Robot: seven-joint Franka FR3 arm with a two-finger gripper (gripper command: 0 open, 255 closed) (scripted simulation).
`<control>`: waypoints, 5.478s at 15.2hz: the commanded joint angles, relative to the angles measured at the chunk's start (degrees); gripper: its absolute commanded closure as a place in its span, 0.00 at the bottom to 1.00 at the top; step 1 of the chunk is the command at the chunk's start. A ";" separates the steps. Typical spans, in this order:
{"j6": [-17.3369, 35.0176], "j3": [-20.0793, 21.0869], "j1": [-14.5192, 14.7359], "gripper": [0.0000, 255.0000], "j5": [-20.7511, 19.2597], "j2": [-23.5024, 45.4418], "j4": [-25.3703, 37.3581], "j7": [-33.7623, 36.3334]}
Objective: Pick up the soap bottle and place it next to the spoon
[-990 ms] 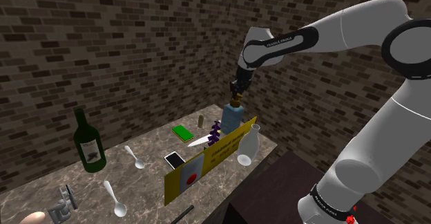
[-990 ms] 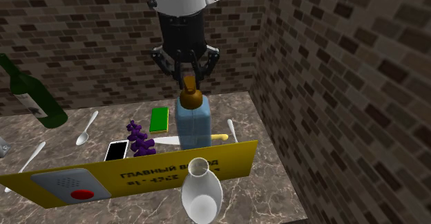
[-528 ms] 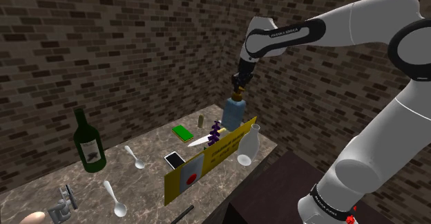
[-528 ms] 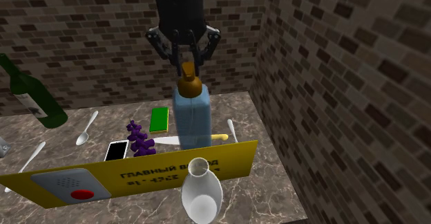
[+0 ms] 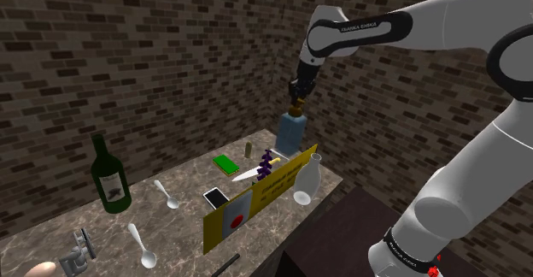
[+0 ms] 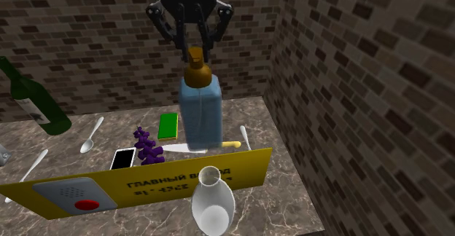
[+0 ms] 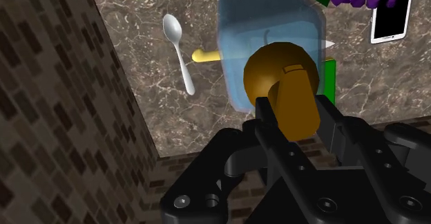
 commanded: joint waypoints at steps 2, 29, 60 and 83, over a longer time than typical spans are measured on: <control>-2.32 -0.03 -0.03 1.00 -0.02 -0.14 2.19 -0.04; -17.61 5.56 4.04 1.00 -0.09 -1.81 15.84 9.69; -27.56 28.70 28.29 1.00 -12.99 25.84 49.57 54.83; -12.71 28.89 28.92 1.00 -13.89 26.91 35.21 58.98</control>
